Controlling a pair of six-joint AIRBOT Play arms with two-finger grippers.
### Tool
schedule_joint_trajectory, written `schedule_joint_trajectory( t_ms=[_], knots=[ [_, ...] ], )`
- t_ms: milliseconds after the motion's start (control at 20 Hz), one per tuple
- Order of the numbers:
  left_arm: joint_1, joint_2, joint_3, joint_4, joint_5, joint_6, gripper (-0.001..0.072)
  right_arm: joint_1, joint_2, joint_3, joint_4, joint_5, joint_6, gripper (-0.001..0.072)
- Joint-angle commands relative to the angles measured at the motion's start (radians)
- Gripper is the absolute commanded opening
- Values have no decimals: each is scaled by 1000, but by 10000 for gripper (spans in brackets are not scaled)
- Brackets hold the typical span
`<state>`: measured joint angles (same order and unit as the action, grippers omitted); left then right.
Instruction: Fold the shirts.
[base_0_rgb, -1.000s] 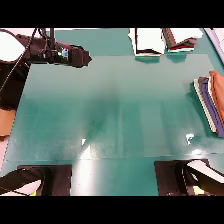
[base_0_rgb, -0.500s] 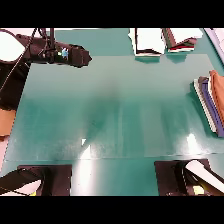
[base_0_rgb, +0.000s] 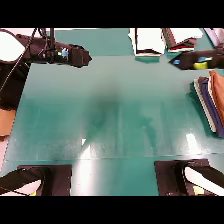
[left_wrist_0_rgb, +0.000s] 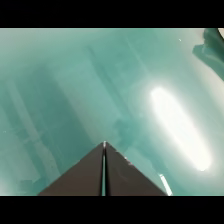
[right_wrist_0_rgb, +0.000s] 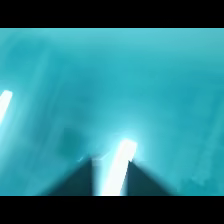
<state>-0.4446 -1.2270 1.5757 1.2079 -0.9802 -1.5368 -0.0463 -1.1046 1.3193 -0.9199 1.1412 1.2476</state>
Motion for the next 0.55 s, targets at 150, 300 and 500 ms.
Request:
schedule_joint_trajectory(
  t_ms=[150,300,500],
  knots=[
    [0,-1,0,0,3,0,23,261,-53,1,2,-16,-8,18],
    [0,-1,0,0,3,0,23,265,-53,1,3,-17,-8,18],
    [0,-1,0,0,3,0,23,264,-53,1,3,-5,-8,18]
  ],
)
